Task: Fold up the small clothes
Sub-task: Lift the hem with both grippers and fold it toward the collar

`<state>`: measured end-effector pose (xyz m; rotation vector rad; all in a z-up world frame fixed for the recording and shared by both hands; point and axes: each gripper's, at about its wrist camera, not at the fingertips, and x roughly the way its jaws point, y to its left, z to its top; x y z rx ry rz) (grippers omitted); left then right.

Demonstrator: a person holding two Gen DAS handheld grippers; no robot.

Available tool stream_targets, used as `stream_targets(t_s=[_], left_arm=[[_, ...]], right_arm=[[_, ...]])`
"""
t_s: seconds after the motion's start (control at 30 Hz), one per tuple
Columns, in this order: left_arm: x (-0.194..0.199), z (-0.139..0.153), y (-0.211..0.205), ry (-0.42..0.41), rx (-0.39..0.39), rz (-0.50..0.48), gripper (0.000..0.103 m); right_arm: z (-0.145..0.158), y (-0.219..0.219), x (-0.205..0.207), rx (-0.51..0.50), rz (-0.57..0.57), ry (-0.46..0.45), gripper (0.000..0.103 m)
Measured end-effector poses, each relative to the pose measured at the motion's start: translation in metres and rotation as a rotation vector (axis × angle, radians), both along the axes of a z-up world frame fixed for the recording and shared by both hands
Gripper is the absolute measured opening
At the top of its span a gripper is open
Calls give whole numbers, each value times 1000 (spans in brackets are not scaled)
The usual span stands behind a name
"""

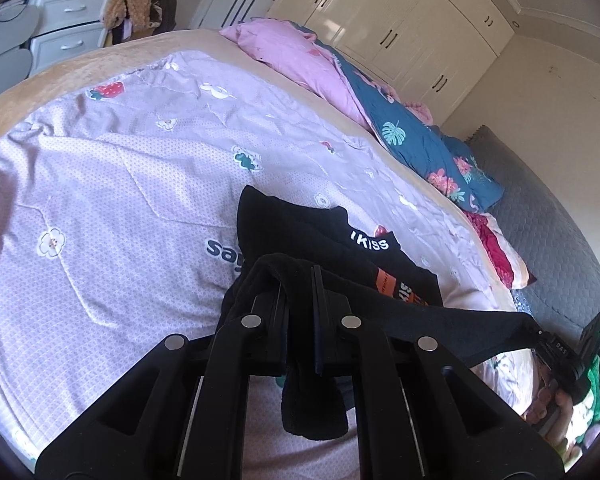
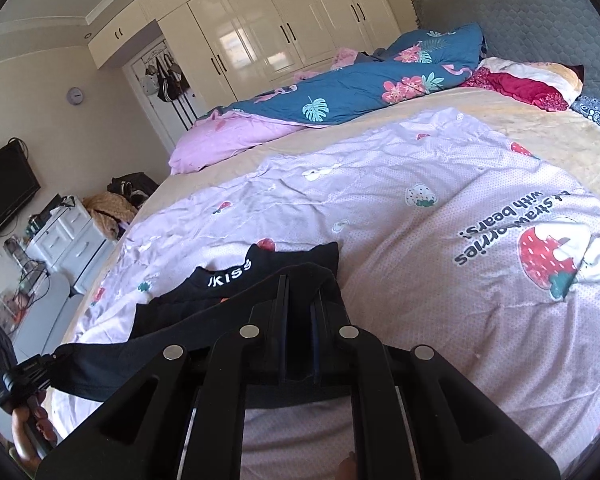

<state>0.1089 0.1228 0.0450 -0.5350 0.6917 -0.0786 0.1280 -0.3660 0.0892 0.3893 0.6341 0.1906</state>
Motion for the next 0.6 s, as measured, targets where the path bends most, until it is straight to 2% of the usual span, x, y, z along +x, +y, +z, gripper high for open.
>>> stream_targets(t_s=[0.37,0.6], left_arm=[[35,-11,7,20,24,28,3],[51,-20,9,31,34,39,3]], right_arm=[[-4,13,34,-20,-53,15,8],[-23,14,55,6,-111,60,8]])
